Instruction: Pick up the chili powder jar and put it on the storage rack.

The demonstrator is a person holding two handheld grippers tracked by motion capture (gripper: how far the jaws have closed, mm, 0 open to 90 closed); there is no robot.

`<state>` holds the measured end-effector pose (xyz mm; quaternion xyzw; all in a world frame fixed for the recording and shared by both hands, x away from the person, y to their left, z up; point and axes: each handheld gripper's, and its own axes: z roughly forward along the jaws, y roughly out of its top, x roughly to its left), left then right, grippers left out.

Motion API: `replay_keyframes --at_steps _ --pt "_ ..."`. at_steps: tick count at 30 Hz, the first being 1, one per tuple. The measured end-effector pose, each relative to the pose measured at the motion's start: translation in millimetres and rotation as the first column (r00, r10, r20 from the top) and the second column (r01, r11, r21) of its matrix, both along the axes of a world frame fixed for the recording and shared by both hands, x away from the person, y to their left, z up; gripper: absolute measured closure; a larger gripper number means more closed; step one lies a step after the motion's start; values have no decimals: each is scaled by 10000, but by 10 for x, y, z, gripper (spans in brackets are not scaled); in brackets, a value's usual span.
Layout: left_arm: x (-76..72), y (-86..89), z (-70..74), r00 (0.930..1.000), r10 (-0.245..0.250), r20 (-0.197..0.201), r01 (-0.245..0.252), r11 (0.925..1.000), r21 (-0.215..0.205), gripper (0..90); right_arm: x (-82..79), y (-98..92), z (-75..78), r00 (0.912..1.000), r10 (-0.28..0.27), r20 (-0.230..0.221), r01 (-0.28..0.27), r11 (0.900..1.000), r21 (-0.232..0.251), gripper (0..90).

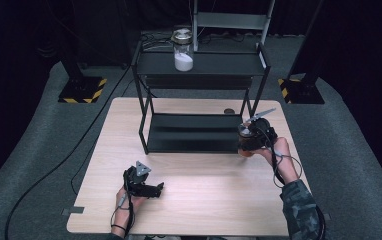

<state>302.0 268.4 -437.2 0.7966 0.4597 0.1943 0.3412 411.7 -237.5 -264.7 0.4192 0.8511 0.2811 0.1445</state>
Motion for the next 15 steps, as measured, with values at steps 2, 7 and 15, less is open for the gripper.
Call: replay_keyframes --at_steps 2,7,15 --pt "0 0 0 10000 0 2 0 10000 -1 2 24 9 22 10000 16 -18 -16 10000 -43 311" --pt "0 0 0 10000 -4 1 4 10000 0 2 69 20 89 10000 39 -28 -40 9999 -98 311" --pt "0 1 0 10000 -7 2 7 10000 4 2 123 13 204 9999 107 -1 -107 9999 -31 311"
